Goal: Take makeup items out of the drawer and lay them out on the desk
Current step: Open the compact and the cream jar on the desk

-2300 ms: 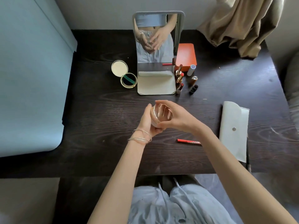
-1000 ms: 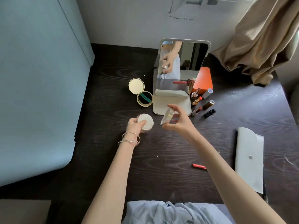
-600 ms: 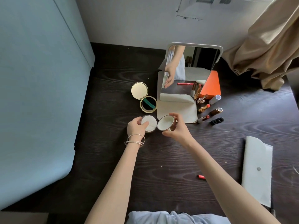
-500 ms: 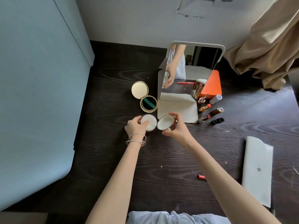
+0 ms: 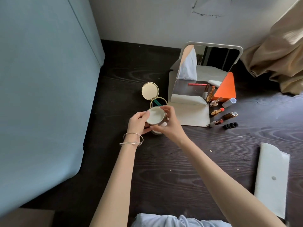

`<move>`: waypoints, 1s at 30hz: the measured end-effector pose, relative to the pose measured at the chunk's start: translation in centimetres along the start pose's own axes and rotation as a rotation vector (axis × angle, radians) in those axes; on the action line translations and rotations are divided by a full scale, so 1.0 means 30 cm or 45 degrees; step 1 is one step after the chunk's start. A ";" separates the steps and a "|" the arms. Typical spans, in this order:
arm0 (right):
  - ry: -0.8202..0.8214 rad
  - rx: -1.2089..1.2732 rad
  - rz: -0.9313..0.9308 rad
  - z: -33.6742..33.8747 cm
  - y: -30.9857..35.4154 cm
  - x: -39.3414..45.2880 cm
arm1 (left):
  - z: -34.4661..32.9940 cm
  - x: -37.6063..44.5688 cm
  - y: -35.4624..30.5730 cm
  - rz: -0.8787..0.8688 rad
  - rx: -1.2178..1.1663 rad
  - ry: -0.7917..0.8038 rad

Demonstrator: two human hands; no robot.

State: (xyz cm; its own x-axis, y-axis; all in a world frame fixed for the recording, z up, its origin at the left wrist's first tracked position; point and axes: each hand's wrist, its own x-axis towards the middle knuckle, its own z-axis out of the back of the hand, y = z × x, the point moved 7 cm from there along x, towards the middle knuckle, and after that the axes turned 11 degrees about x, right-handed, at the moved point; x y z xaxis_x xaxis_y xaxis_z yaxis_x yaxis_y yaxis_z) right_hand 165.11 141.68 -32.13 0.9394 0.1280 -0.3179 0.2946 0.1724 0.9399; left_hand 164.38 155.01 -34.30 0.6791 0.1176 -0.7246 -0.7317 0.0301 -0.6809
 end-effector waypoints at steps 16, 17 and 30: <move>-0.048 -0.471 -0.330 0.017 -0.106 0.046 | 0.176 0.163 0.042 -0.069 0.308 -0.555; -0.043 -0.488 -0.341 0.014 -0.107 0.047 | 0.176 0.173 0.046 -0.074 0.330 -0.570; -0.040 -0.544 -0.366 -0.001 -0.095 0.054 | 0.179 0.224 0.067 -0.027 0.511 -0.638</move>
State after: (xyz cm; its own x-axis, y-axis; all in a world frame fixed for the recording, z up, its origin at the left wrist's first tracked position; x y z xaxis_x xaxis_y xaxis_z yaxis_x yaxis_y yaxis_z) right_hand 165.79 141.42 -35.35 0.8378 -0.0114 -0.5458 0.4498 0.5808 0.6784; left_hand 167.16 161.18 -39.96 0.6550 0.5599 -0.5075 -0.7494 0.3950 -0.5314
